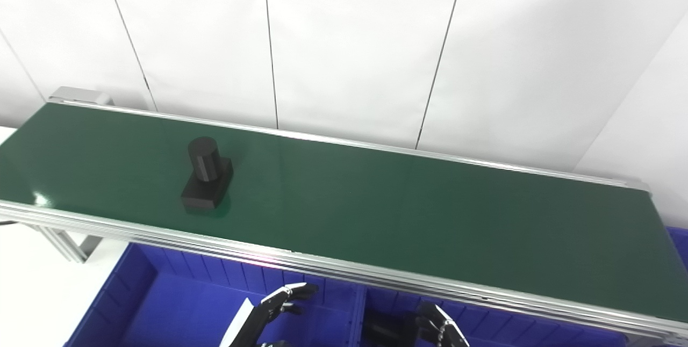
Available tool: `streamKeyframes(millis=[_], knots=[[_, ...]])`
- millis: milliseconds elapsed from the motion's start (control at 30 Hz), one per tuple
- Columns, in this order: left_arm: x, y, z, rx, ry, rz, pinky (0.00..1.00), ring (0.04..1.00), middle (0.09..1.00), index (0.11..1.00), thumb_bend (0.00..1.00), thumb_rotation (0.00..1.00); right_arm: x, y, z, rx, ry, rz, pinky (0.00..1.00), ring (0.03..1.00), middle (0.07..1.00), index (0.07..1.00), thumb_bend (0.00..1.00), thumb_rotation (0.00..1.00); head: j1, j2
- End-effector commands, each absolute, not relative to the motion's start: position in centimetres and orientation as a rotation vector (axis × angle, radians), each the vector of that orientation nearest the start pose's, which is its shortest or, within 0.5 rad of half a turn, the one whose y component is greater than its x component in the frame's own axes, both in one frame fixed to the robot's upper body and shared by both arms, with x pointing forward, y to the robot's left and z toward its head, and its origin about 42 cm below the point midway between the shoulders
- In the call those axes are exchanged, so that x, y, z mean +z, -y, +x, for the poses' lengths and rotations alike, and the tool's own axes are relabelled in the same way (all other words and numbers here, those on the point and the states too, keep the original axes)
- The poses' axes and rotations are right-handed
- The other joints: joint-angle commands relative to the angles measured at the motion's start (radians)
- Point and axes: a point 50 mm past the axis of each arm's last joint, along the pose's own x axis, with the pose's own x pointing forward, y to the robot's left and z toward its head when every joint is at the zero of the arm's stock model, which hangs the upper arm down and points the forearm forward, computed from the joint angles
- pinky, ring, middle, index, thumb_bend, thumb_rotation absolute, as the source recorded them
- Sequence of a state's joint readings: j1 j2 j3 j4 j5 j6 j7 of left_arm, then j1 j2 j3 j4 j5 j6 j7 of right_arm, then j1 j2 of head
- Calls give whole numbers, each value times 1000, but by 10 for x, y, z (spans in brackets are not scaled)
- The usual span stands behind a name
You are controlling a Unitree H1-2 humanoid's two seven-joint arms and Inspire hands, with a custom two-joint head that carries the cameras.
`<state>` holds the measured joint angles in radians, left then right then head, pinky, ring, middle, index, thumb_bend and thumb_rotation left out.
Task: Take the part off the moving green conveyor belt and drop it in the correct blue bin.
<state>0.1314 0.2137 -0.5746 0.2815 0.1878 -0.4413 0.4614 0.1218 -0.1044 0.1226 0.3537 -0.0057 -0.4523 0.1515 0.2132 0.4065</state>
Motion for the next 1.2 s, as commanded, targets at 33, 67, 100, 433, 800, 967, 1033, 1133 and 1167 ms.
streamKeyframes(millis=[33, 67, 100, 433, 800, 967, 1033, 1133, 1167], knots=[[15, -168, 188, -180, 138, 269, 692, 801, 810, 768, 1000, 1000, 10, 219, 220, 250, 18, -80, 790, 819, 845, 847, 853, 977, -3, 4], [15, -168, 188, -180, 140, 268, 692, 801, 809, 767, 1000, 1000, 11, 219, 220, 249, 21, -75, 789, 820, 844, 846, 848, 965, -2, 6], [15, -168, 188, -182, 140, 267, 693, 802, 811, 768, 997, 1000, 12, 219, 219, 247, 27, -69, 784, 817, 840, 843, 836, 938, -2, 5], [13, -167, 191, -184, 141, 277, 684, 795, 812, 771, 998, 1000, 71, 214, 213, 351, 266, 63, 782, 815, 832, 847, 833, 868, 0, -1], [9, -166, 198, -178, 137, 292, 675, 788, 811, 772, 995, 1000, 156, 198, 243, 412, 605, 17, 756, 798, 831, 849, 845, 812, -1, -20], [7, -164, 201, -177, 133, 292, 672, 787, 808, 768, 1000, 1000, 168, 205, 286, 423, 631, -75, 784, 827, 861, 868, 719, 645, 5, -24], [7, -164, 201, -177, 133, 292, 672, 788, 808, 768, 1000, 1000, 169, 205, 300, 426, 629, -83, 785, 829, 862, 866, 718, 620, 5, -25], [7, -164, 201, -175, 136, 299, 672, 787, 808, 769, 1000, 1000, 169, 205, 316, 427, 620, -89, 803, 840, 866, 868, 709, 590, 2, -26], [6, -165, 201, -174, 136, 302, 666, 782, 805, 767, 1000, 1000, 170, 205, 322, 423, 617, -92, 795, 837, 865, 866, 710, 584, 0, -26]])
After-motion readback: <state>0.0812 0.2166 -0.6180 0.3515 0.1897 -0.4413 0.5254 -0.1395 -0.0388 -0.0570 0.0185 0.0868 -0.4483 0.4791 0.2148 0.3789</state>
